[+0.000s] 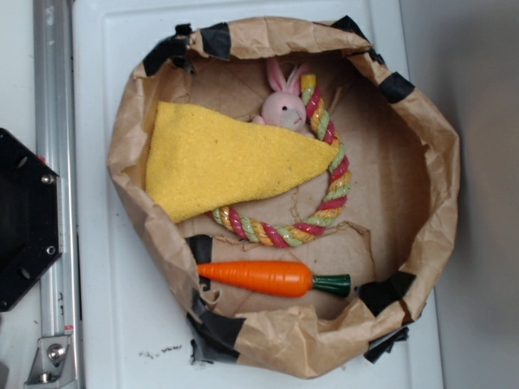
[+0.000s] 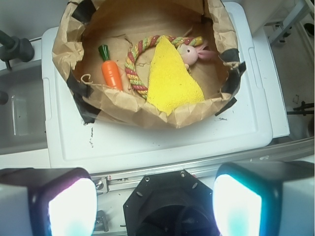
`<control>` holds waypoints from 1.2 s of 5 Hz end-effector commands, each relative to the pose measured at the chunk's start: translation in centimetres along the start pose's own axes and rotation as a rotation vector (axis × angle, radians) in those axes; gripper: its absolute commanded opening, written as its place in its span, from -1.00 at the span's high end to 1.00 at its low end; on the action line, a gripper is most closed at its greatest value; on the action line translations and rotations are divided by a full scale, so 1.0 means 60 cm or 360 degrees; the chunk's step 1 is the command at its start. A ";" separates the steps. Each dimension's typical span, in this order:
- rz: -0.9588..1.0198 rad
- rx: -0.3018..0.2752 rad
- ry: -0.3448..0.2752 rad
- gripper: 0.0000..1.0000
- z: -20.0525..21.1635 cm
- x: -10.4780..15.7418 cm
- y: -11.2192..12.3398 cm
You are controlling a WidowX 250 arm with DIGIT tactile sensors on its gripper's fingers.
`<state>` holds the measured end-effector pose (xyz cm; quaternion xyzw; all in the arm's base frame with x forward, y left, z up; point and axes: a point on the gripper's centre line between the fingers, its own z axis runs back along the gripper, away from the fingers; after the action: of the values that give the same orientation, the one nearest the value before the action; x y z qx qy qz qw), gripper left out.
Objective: Grab the multicolored rope.
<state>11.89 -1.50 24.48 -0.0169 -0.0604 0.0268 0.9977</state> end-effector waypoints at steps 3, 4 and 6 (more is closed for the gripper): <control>0.0375 0.0126 -0.0018 -1.00 -0.047 0.131 -0.015; 0.0780 0.0074 -0.0053 -1.00 -0.103 0.193 -0.018; 0.1082 -0.0087 -0.0142 -1.00 -0.223 0.225 -0.018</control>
<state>26.42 -3.24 11.86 -0.0499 -0.0779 0.3439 0.9344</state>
